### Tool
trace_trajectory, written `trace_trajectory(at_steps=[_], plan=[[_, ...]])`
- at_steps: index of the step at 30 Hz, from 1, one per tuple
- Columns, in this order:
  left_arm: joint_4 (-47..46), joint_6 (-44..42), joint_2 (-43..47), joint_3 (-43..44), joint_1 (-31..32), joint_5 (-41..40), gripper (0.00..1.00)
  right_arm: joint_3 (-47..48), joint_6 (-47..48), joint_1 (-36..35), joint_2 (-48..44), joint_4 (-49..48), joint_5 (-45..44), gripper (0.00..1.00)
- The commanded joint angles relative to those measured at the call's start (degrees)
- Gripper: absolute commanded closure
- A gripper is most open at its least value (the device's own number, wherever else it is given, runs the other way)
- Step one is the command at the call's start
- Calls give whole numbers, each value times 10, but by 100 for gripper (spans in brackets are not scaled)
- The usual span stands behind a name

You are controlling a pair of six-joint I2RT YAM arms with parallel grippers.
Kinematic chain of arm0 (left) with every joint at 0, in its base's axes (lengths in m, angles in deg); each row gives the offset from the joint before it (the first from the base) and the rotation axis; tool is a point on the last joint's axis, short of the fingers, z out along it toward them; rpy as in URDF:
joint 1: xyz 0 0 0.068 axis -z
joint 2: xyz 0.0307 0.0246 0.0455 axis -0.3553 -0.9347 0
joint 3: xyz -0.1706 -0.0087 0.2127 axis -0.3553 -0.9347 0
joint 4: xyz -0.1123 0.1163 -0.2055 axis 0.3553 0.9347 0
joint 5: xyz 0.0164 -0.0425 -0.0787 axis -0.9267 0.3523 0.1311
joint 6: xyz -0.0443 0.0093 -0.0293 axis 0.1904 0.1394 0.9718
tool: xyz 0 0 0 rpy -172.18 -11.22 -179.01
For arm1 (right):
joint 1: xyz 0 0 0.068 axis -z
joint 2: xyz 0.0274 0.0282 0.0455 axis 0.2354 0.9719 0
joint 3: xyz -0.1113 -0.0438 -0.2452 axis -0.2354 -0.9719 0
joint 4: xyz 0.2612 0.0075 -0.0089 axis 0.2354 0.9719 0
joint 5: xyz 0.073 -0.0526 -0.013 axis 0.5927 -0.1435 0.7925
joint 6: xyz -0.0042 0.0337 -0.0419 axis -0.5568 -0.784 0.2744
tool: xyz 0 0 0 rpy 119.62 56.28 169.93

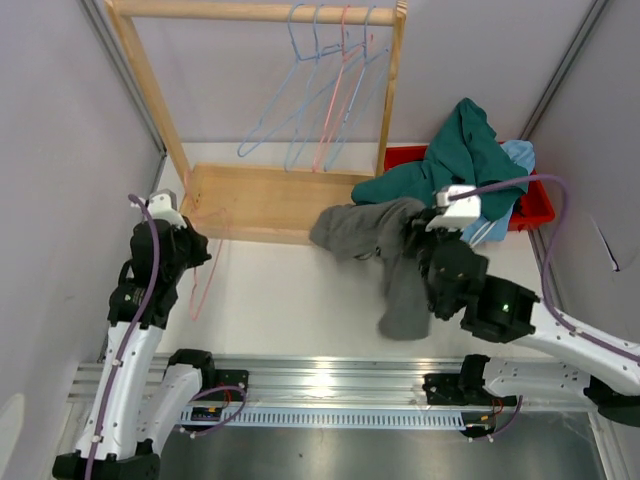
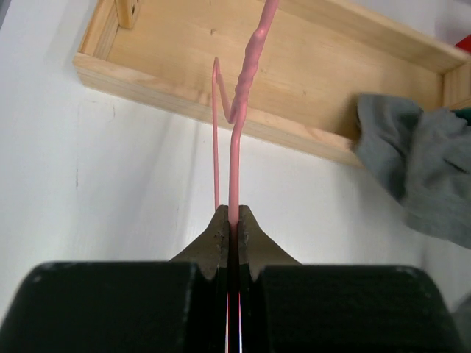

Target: Remove the shorts from the hanger

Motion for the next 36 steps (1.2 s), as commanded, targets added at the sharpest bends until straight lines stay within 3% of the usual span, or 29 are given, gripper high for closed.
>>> trace_trajectory(at_steps=[1, 6, 14, 19, 22, 25, 30, 36], plan=[[-86, 25, 29, -20, 3, 2, 100, 74, 157, 56, 0, -114, -40, 100], [-107, 27, 28, -58, 3, 9, 100, 196, 230, 201, 62, -155, 92, 100], [-120, 33, 11, -67, 3, 38, 100, 463, 167, 532, 242, -120, 268, 100], [-123, 35, 6, -68, 5, 55, 100, 661, 87, 639, 361, -92, 328, 100], [-124, 35, 3, -69, 6, 55, 100, 700, 78, 668, 427, -93, 350, 100], [-124, 36, 2, -69, 6, 52, 100, 663, 49, 691, 458, -114, 389, 100], [-122, 36, 2, -70, 6, 47, 100, 414, -30, 699, 449, -221, 474, 100], [-119, 36, 0, -69, 7, 45, 100, 112, -117, 670, 400, -354, 489, 100]])
